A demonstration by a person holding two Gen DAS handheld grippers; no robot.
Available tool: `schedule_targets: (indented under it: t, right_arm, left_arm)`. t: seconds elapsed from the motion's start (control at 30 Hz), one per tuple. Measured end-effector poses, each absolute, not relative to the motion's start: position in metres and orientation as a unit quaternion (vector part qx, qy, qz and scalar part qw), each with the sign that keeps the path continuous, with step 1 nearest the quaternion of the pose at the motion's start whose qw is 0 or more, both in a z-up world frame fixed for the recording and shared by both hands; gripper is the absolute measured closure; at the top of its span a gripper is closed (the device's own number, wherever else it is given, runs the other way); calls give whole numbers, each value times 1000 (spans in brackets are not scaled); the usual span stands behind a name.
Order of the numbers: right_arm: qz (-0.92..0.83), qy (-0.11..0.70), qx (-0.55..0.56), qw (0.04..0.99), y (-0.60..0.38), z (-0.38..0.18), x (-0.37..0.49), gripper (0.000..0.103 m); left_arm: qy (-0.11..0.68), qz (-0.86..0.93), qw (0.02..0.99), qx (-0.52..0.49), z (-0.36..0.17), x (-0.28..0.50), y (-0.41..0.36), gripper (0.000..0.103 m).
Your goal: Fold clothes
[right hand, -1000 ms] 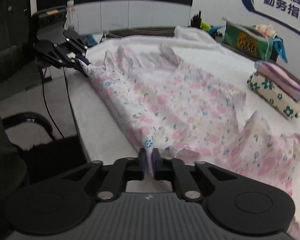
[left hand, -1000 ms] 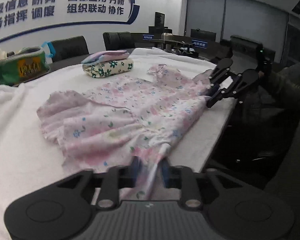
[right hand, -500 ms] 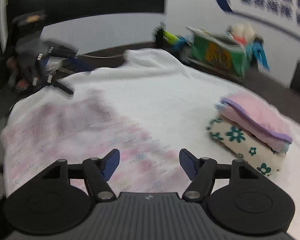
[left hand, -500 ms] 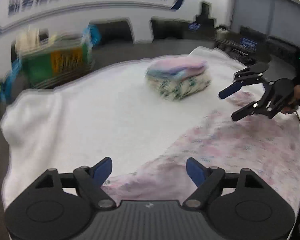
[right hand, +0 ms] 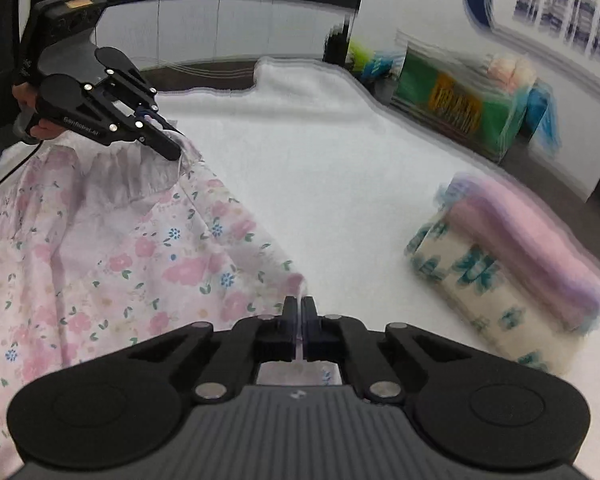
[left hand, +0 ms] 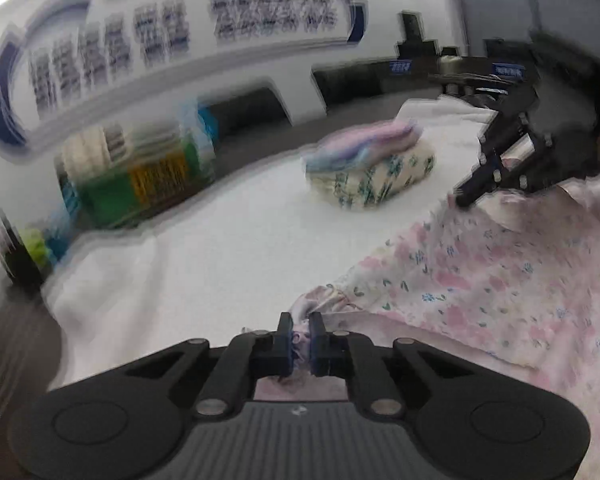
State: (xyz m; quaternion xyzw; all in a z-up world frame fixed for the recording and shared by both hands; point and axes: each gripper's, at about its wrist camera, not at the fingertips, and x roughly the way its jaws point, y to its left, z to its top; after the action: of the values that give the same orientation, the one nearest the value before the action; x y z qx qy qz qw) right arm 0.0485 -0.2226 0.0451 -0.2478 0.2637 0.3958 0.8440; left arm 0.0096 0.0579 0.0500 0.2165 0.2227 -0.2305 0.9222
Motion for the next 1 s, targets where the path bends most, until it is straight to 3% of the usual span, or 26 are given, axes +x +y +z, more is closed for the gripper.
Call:
schedule_targets:
  t: [0.17,0.33,0.47,0.53,0.6,0.63,0.67,0.73,0.83,0.9,0.97,1.0]
  right_arm:
    - [369,149,-327,857,-230,73,-52,101]
    - [370,179,-372,832,-226,48,-128,101]
    - [373,238,-396,804,-225,27,-148,96]
    - [379,243,-366,814,-233,39,-152,87]
    - [385,227,-346,825,-230,46,-149,53]
    - [388,219,-338,829,-226,47,-147,48]
    - [391,210,-331,833,-223,49,-145,47]
    - [396,193,-316,840,-216,51,-141,47]
    - [412,230,-320,821,-204,32,-116,52]
    - [415,264,-312,813,-206,20,-104,84]
    - [419,272,-281,819,-213,28,-102,101]
    - [415,266,-277,825,-216,34,-104,101]
  left_arm:
    - [91,-177,921,336,57,-95,36,97]
    - [121,-212,885,396,6,-154,32,93]
    - [158,-271,899,306,9,-175,62,79]
    - [153,-290,907,264,21,-183,79,79]
    - [128,-314,913,225,34,-186,92,68]
    - [114,-312,917,218,39,-182,91,46]
    - [110,-303,920,225,42,-177,86,34]
    - [113,-299,914,248,41,-164,69,42]
    - [146,-303,901,274,26,-153,55,67]
    - [160,-294,899,283,14,-149,54,73]
    - [171,-290,902,270,7,-147,58,80]
    - [178,-290,904,260,5,-146,61,82]
